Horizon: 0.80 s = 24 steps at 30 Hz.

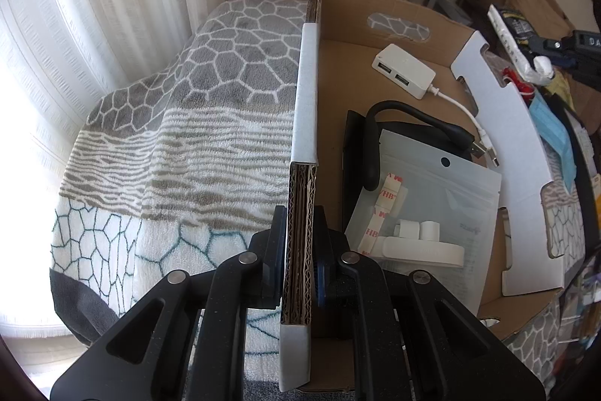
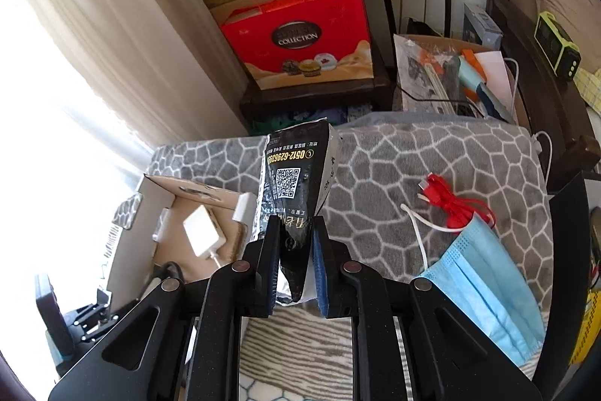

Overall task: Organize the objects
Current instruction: 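Carry the black-and-white package into the box and release it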

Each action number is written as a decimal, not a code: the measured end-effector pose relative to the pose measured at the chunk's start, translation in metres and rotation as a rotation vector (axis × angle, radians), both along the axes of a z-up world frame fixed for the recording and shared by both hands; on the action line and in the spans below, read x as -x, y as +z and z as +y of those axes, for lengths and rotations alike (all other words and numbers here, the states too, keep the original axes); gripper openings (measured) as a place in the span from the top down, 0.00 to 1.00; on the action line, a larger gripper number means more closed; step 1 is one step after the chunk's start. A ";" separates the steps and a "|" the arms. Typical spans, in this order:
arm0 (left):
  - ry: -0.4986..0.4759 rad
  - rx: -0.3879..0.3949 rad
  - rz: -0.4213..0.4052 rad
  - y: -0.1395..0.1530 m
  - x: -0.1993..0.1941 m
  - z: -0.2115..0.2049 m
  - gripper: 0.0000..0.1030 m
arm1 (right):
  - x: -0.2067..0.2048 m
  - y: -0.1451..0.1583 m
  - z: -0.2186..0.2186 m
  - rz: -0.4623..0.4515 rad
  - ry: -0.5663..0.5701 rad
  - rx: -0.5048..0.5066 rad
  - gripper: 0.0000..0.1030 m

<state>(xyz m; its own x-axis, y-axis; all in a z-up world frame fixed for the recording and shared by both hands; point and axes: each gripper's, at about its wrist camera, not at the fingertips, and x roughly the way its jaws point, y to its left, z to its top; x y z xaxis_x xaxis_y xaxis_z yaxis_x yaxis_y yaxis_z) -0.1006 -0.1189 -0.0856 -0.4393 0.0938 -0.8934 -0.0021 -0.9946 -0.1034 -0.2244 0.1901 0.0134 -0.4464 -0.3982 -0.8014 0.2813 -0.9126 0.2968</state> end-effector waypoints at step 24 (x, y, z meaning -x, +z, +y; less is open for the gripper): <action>0.001 -0.014 0.001 -0.001 -0.001 -0.001 0.90 | -0.027 -0.058 -0.157 -0.182 0.210 0.095 0.84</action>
